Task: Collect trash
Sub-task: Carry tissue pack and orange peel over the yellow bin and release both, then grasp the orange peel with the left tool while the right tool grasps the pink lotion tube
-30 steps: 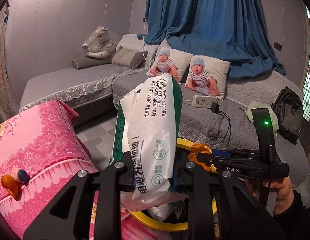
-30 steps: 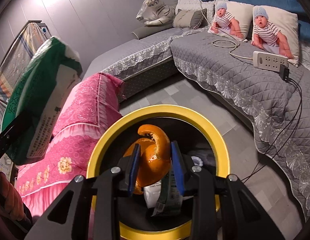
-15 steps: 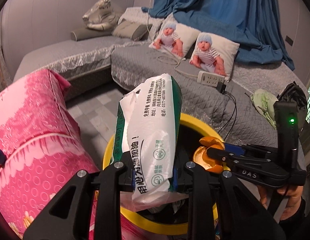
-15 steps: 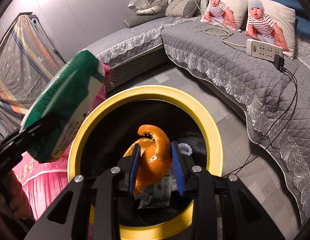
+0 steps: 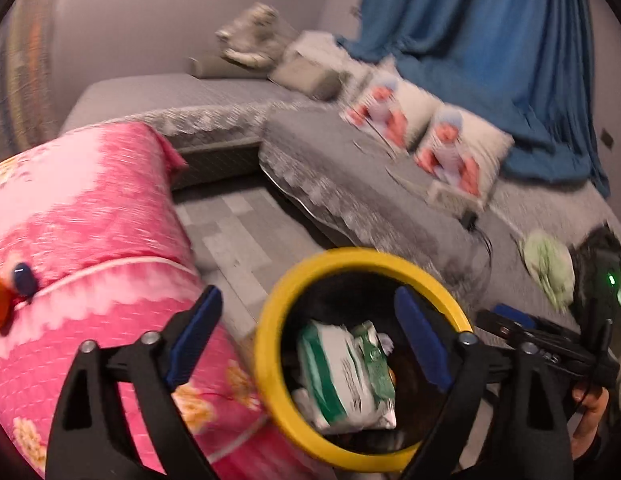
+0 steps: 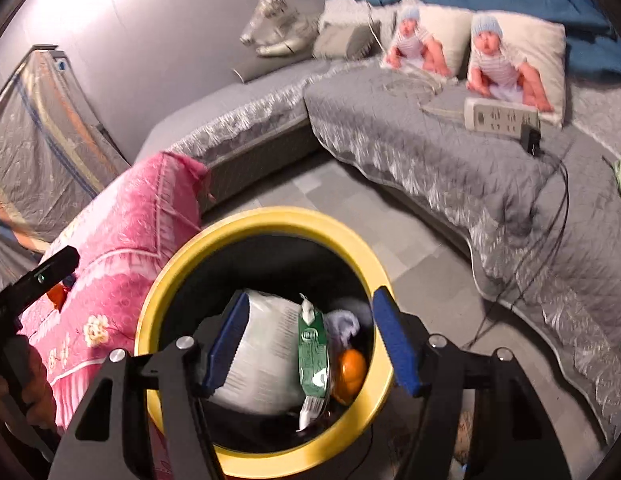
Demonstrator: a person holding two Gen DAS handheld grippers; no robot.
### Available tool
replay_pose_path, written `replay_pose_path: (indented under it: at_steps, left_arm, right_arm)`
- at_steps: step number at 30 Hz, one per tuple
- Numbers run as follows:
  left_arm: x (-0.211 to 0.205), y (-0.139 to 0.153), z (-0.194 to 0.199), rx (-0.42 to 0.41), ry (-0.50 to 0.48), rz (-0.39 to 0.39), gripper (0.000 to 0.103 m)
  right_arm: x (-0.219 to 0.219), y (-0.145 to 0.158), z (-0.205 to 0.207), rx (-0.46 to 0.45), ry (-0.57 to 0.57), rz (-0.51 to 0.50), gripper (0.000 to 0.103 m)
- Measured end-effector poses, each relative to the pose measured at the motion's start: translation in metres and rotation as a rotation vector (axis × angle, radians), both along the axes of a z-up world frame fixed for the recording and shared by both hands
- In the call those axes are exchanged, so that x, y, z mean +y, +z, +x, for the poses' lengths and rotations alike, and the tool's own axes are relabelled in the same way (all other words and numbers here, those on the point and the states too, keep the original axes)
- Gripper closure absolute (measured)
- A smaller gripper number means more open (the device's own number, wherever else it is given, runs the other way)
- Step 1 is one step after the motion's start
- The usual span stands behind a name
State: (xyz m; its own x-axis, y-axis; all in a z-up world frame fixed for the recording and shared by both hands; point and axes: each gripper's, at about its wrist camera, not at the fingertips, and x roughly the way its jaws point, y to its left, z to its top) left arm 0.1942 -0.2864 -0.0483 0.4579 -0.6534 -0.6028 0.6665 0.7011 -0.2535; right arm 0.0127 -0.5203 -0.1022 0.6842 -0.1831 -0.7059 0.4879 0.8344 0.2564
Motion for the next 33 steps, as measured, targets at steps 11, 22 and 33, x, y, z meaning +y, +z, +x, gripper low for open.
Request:
replay_pose_path:
  at_steps: [11, 22, 33]
  left_arm:
    - [0.137, 0.039, 0.023, -0.172, 0.231, -0.004, 0.01]
    - [0.234, -0.01, 0.093, -0.058, 0.446, 0.17, 0.013]
    - [0.223, -0.044, 0.137, 0.05, 0.432, 0.229, 0.038]
  right_arm:
    - [0.1, 0.053, 0.068, -0.089, 0.396, -0.182, 0.042]
    - [0.189, 0.061, 0.138, -0.114, 0.614, -0.137, 0.042]
    - [0.198, 0.057, 0.144, -0.112, 0.635, -0.12, 0.042]
